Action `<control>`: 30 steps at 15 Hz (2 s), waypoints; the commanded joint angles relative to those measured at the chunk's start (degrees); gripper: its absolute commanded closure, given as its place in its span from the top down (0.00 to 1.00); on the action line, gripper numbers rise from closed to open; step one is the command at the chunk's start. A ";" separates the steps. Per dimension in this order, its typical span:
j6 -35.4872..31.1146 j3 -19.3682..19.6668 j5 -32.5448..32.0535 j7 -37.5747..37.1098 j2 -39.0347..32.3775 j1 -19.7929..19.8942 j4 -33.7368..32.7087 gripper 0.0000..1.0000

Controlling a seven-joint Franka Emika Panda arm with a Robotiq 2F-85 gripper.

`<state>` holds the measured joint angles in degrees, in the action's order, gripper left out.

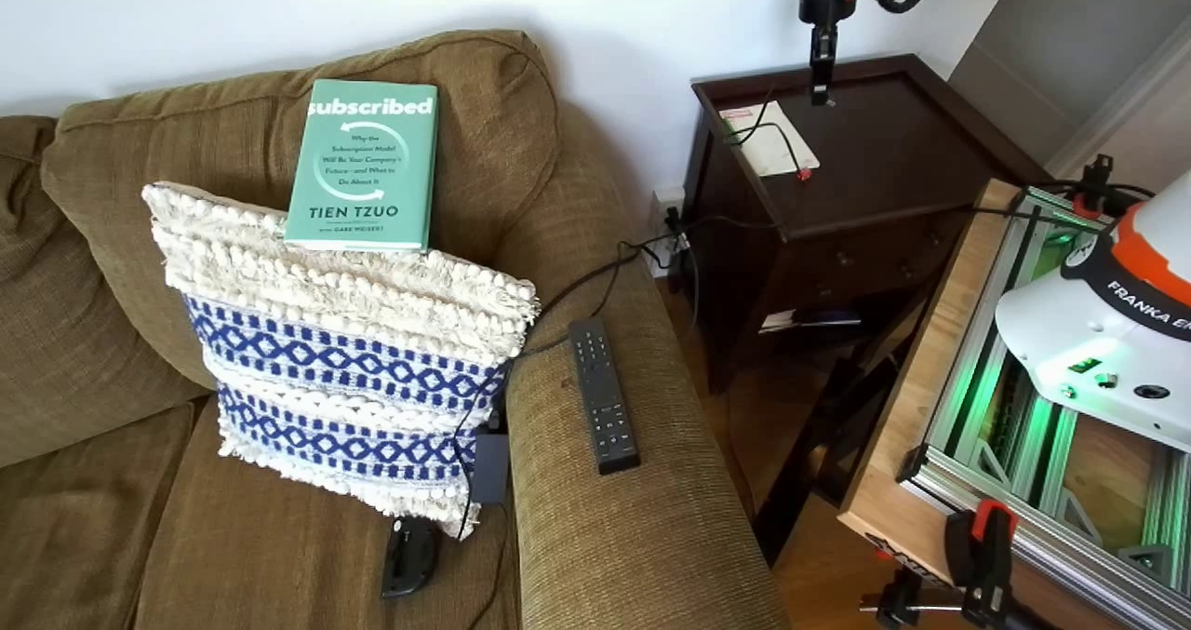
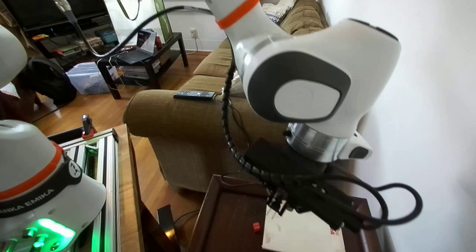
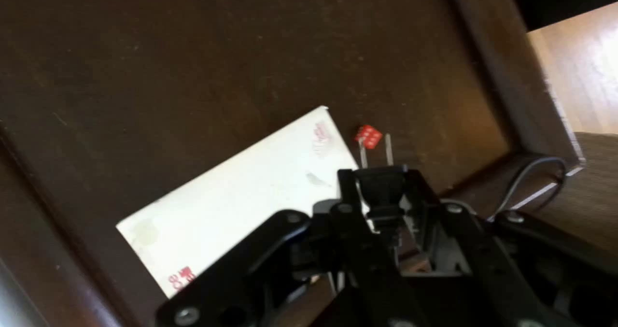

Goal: Remove the black cable from the stand

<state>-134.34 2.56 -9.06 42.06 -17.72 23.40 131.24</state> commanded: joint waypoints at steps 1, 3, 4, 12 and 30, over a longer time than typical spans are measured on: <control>7.01 -1.39 10.56 7.61 14.05 -2.83 8.57 0.07; 9.82 -1.45 18.68 12.85 20.79 -5.96 11.68 0.07; 10.59 -1.23 22.17 14.26 23.88 -8.07 13.11 0.07; 5.87 0.58 34.26 19.06 31.12 -21.61 15.59 0.28; -42.87 -0.36 29.26 28.46 -1.36 -22.84 6.59 0.07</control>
<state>-169.79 2.62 20.13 68.07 -10.15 -0.05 142.75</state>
